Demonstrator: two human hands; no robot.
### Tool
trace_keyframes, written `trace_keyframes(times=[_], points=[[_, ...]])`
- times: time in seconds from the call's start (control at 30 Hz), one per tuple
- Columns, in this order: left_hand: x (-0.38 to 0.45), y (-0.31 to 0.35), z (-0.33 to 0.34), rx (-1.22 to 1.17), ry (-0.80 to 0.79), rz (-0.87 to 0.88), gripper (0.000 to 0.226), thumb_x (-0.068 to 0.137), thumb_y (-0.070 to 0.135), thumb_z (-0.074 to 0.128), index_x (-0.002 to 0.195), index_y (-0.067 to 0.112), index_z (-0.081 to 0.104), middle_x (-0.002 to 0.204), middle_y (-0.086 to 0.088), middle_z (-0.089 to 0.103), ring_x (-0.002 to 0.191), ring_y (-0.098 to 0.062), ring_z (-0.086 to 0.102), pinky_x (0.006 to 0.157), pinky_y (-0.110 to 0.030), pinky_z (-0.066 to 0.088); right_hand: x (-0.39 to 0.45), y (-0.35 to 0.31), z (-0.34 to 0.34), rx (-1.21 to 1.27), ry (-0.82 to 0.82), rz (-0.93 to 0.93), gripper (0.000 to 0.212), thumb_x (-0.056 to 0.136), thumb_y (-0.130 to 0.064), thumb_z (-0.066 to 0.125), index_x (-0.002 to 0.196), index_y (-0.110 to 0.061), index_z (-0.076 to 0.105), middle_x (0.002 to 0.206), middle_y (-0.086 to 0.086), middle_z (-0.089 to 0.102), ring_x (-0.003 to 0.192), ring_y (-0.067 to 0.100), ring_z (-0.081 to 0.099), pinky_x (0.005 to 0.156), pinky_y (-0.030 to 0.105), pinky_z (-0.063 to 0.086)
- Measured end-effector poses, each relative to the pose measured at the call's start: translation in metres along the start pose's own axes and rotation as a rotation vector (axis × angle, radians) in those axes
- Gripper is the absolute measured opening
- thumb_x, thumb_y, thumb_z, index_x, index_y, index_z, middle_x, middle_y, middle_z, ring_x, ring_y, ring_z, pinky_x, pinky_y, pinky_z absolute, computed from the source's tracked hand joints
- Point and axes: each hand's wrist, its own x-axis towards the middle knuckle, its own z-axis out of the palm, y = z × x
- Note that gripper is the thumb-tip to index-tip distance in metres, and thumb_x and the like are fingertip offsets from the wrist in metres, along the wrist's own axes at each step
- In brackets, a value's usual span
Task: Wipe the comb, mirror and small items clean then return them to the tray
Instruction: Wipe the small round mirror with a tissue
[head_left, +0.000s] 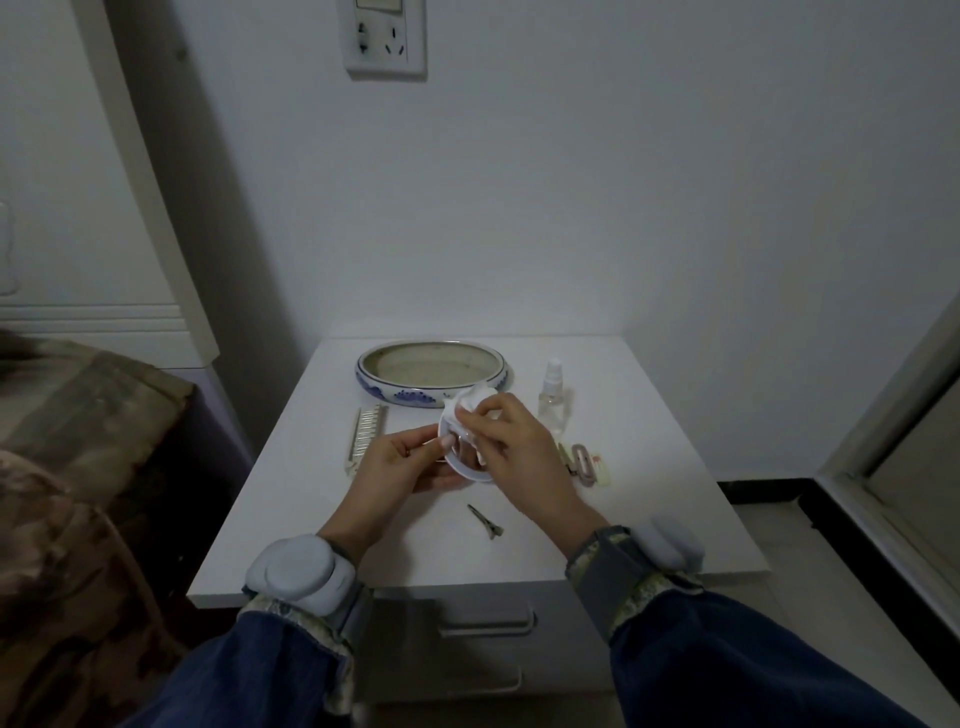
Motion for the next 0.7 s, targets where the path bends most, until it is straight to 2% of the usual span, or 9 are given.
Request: trace_keyframes(times=[0.1,0.23,0.33,0.5,0.6,0.7], points=[[-0.001,0.001,0.000,-0.012,0.016,0.009,0.027,0.092,0.011,0.051,0.116,0.008,0.063,0.099,-0.014,0.072,0.091,-0.027,0.070,0.072,-0.026,0.057,0.000,0.000,-0.003,-0.036,-0.093,-0.010,0.034,0.090,-0.005,0.053,0.122,-0.014,0.060,0.105,-0.005,0.043,0.089,-0.001,0.041,0.078,0.001,0.033],[-0.001,0.001,0.002,-0.023,0.023,0.007,0.027,0.090,0.011,0.052,0.115,0.010,0.063,0.098,-0.012,0.073,0.089,-0.026,0.071,0.070,-0.025,0.057,-0.001,0.002,-0.006,-0.108,-0.081,-0.006,0.035,0.091,0.000,0.048,0.122,-0.011,0.060,0.109,0.010,0.051,0.088,0.014,0.049,0.076,0.015,0.038],[0.000,0.000,0.002,-0.049,0.024,-0.003,0.025,0.091,0.009,0.052,0.112,0.009,0.064,0.094,-0.013,0.073,0.087,-0.026,0.071,0.070,-0.026,0.057,0.001,0.001,-0.007,-0.074,-0.024,0.140,0.031,0.092,0.001,0.044,0.117,-0.004,0.061,0.109,0.017,0.053,0.094,0.028,0.054,0.076,0.022,0.038],[0.001,0.000,0.000,-0.050,0.018,-0.012,0.023,0.091,0.009,0.052,0.109,0.011,0.065,0.094,-0.015,0.073,0.087,-0.028,0.071,0.072,-0.028,0.058,0.005,0.007,-0.011,-0.167,0.104,0.213,0.034,0.093,-0.001,0.046,0.124,-0.007,0.057,0.106,0.011,0.050,0.090,0.018,0.053,0.076,0.010,0.033],[0.002,0.000,-0.001,-0.032,0.022,-0.007,0.025,0.091,0.010,0.053,0.113,0.010,0.064,0.098,-0.015,0.072,0.090,-0.029,0.070,0.074,-0.029,0.058,0.002,-0.001,-0.008,-0.103,0.082,0.136,0.031,0.092,-0.001,0.049,0.121,-0.005,0.060,0.096,-0.002,0.044,0.085,0.007,0.046,0.073,0.004,0.034],[0.001,-0.002,-0.004,-0.003,0.019,0.001,0.032,0.088,0.016,0.056,0.118,0.006,0.063,0.102,-0.016,0.071,0.094,-0.030,0.069,0.079,-0.034,0.058,-0.002,-0.004,0.000,-0.044,-0.007,0.039,0.030,0.091,-0.004,0.050,0.119,-0.008,0.062,0.087,0.001,0.046,0.077,0.005,0.046,0.069,0.004,0.035]])
